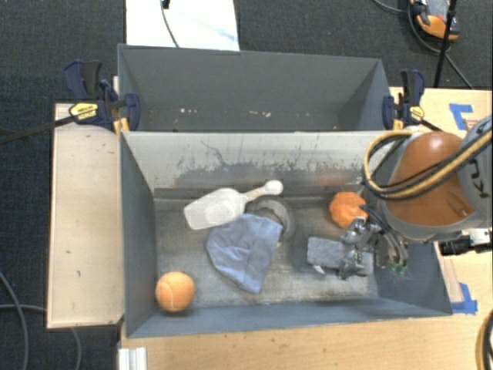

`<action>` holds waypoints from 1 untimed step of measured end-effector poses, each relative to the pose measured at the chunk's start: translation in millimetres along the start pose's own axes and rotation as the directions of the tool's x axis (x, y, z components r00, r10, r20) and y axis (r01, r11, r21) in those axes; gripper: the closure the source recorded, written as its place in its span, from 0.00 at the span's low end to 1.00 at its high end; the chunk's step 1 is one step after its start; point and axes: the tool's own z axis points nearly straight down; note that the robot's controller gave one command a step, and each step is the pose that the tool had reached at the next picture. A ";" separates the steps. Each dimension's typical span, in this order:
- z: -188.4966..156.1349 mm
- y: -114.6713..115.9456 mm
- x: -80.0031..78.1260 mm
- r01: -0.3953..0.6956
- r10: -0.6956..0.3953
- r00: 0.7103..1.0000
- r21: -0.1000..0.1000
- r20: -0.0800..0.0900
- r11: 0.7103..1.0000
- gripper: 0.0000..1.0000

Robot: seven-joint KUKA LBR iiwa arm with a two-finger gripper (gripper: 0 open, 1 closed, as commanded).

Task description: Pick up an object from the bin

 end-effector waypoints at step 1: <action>-18.1 0.0 -1.0 0.001 -0.001 1.000 0.000 0.005 1.000 1.00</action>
Offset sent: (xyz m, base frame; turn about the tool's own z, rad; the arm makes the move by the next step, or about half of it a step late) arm -0.0002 -0.0001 0.0408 0.0000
